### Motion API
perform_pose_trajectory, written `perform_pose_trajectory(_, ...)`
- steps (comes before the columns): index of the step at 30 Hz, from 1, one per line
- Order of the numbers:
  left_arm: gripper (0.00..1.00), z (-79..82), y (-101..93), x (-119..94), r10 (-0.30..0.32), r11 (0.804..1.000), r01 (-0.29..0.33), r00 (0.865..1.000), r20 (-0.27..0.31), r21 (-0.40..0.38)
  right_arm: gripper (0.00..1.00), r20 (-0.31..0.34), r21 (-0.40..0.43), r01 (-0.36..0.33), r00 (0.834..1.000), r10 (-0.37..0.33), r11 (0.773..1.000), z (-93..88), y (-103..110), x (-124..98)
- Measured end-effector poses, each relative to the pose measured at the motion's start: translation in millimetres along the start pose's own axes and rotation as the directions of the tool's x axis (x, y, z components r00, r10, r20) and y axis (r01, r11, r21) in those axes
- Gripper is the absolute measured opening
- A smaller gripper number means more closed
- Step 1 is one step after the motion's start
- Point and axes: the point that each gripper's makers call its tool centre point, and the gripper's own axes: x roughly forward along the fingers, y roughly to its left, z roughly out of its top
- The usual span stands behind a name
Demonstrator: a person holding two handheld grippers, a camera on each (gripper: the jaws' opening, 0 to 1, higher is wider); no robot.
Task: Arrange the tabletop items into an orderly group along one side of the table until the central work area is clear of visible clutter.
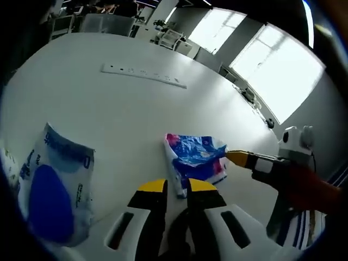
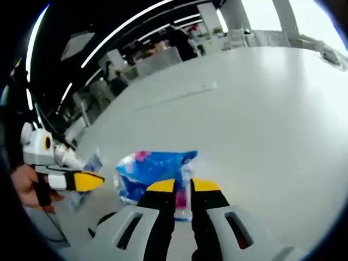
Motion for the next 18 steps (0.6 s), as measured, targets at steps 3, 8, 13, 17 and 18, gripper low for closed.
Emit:
perform_pose_trajectory(3, 0.12, -2.5, 0.2, -13, -0.003, 1.000, 0.003, 1.000, 0.021, -0.010, 0.12, -0.001, -0.009, 0.005, 1.000, -0.005, 1.000, 1.0, 3, -7)
perform_pose_trajectory(8, 0.12, -10.5, 9.5, -33, 0.009, 1.000, -0.009, 0.999, 0.038, -0.018, 0.12, 0.013, -0.007, 0.032, 0.999, -0.032, 0.999, 5.0, -1, -20)
perform_pose_trajectory(13, 0.11, -15.6, 24.5, -50, 0.026, 0.999, -0.024, 0.998, 0.055, -0.037, 0.09, 0.022, -0.018, 0.041, 0.999, -0.041, 0.999, 6.0, 3, -33)
perform_pose_trajectory(17, 0.12, -19.9, 38.2, -65, 0.031, 0.999, -0.029, 0.997, 0.065, -0.034, 0.07, 0.024, -0.032, 0.038, 0.999, -0.037, 0.999, 2.5, 11, -41)
perform_pose_trajectory(18, 0.11, -20.6, 43.0, -70, 0.038, 0.999, -0.036, 0.997, 0.071, -0.034, 0.06, 0.024, -0.036, 0.038, 0.999, -0.037, 0.999, 1.4, 13, -42)
